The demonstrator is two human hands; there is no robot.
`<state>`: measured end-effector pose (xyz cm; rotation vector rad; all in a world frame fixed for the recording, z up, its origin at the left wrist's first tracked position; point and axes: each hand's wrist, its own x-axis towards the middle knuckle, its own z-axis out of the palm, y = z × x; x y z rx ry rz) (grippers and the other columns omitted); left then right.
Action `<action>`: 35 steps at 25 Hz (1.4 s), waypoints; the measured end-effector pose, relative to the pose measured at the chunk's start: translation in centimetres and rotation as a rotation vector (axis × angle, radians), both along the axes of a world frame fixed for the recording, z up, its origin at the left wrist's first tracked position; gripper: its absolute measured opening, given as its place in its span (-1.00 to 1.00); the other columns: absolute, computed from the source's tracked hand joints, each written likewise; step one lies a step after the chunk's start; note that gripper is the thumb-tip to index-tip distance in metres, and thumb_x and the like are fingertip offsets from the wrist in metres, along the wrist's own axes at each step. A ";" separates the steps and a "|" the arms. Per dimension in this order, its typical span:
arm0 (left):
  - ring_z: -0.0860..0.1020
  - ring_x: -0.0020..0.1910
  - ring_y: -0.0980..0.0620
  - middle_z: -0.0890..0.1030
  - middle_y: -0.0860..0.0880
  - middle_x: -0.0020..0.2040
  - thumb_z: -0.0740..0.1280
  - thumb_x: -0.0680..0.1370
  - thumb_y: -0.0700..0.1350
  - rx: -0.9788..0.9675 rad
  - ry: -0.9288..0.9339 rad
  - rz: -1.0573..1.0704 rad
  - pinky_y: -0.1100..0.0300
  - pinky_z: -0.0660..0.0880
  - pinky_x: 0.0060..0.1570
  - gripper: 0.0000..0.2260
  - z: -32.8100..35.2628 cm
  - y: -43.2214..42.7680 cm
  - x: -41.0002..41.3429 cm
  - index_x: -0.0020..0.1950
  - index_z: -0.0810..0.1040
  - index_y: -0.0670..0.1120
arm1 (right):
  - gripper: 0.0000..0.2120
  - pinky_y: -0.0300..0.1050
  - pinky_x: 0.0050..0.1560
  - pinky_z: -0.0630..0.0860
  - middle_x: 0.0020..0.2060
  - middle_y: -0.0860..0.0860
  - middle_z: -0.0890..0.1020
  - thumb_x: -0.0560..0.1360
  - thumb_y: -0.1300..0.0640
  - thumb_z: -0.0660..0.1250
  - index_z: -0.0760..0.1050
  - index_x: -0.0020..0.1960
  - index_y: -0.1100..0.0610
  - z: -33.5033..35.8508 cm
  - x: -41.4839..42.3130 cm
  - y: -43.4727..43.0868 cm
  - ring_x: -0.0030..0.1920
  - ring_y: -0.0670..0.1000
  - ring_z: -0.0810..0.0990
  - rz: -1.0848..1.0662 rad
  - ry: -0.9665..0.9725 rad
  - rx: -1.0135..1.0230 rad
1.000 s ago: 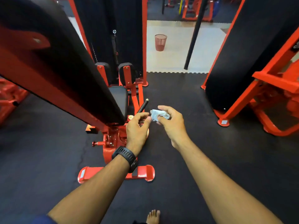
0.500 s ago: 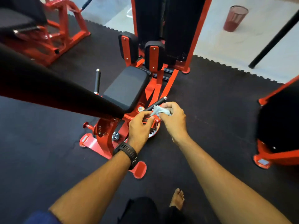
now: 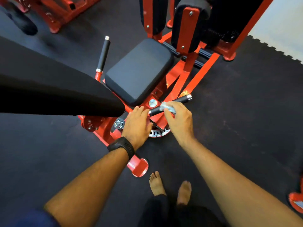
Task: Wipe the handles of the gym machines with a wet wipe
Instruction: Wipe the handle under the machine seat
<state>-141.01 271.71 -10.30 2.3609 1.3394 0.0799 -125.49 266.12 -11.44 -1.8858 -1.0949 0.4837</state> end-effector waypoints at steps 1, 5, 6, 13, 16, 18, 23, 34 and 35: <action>0.24 0.52 -0.19 0.34 -0.16 0.51 0.32 0.59 -0.07 -0.006 0.111 -0.028 -0.09 0.16 0.50 -0.49 -1.6 1.0 0.1 0.52 0.33 -0.16 | -0.85 -0.28 0.21 0.45 0.10 0.00 0.66 0.53 0.24 0.38 0.63 0.09 0.16 -2.0 0.1 0.9 0.15 -0.04 0.60 0.058 -0.051 -0.008; -0.13 0.62 -0.13 -0.09 -0.16 0.65 0.24 0.66 0.03 -0.165 0.245 -0.017 -0.07 -0.08 0.56 -0.32 -7.2 3.3 0.4 0.64 -0.04 -0.15 | -0.82 -0.27 0.39 0.27 0.32 0.17 0.55 0.54 0.35 0.33 0.56 0.13 0.24 -8.0 0.3 3.6 0.40 0.12 0.46 0.368 -0.308 -0.006; -0.14 0.62 -0.13 -0.12 -0.15 0.65 0.23 0.66 0.03 -0.196 0.241 0.008 -0.08 -0.09 0.56 -0.32 -8.5 3.6 0.7 0.64 -0.07 -0.15 | -0.78 -0.21 0.42 0.25 0.37 0.18 0.50 0.54 0.36 0.32 0.54 0.17 0.25 -9.0 0.5 4.4 0.45 0.12 0.40 0.435 -0.350 -0.044; -0.19 0.62 -0.08 -0.17 -0.11 0.64 0.31 0.61 0.01 -0.269 0.128 0.106 -0.06 -0.15 0.58 -0.19 -14.2 3.6 2.0 0.64 -0.17 -0.13 | -0.47 0.11 0.45 0.34 0.42 0.21 0.45 0.49 0.22 0.08 0.40 0.44 0.28 -14.2 1.3 5.7 0.45 0.19 0.40 0.626 -0.771 -0.203; -0.20 0.62 -0.05 -0.17 -0.08 0.65 0.34 0.58 -0.07 -0.283 0.074 0.104 0.01 -0.21 0.57 -0.17 -14.4 3.5 1.4 0.64 -0.17 -0.10 | -0.54 0.06 0.48 0.28 0.38 0.21 0.48 0.51 0.28 0.28 0.44 0.40 0.28 -14.1 0.1 6.8 0.44 0.18 0.41 0.586 -0.741 -0.278; -0.21 0.62 -0.03 -0.18 -0.07 0.65 0.34 0.55 -0.13 -0.302 0.064 0.077 0.06 -0.25 0.54 -0.16 -14.3 3.7 0.8 0.64 -0.16 -0.10 | -0.57 0.03 0.45 0.32 0.31 0.20 0.55 0.50 0.28 0.26 0.48 0.36 0.29 -14.1 -0.7 6.6 0.37 0.17 0.48 0.550 -0.770 -0.254; -0.21 0.61 0.00 -0.17 -0.05 0.65 0.34 0.52 -0.15 -0.312 0.038 0.033 0.16 -0.30 0.46 -0.14 -14.5 4.1 0.3 0.64 -0.17 -0.08 | -0.57 -0.04 0.48 0.22 0.37 0.22 0.49 0.55 0.29 0.25 0.42 0.41 0.32 -13.6 -1.7 7.0 0.43 0.18 0.42 0.529 -0.779 -0.271; -0.19 0.62 0.01 -0.18 -0.03 0.65 0.36 0.51 -0.10 -0.281 0.186 -0.060 0.05 -0.29 0.51 -0.10 -14.4 4.9 -0.4 0.64 -0.20 -0.05 | -0.56 -0.15 0.36 0.38 0.37 0.23 0.50 0.51 0.38 0.28 0.45 0.39 0.33 -14.5 -2.4 3.9 0.40 0.22 0.46 0.255 -0.485 -0.187; -0.18 0.62 0.01 -0.17 -0.02 0.65 0.37 0.50 -0.09 -0.274 0.190 -0.065 0.04 -0.29 0.51 -0.09 -14.3 4.9 -0.4 0.64 -0.20 -0.05 | -0.60 -0.21 0.37 0.34 0.37 0.21 0.51 0.55 0.36 0.25 0.46 0.39 0.29 -13.9 -3.2 3.5 0.40 0.20 0.46 0.124 -0.317 -0.199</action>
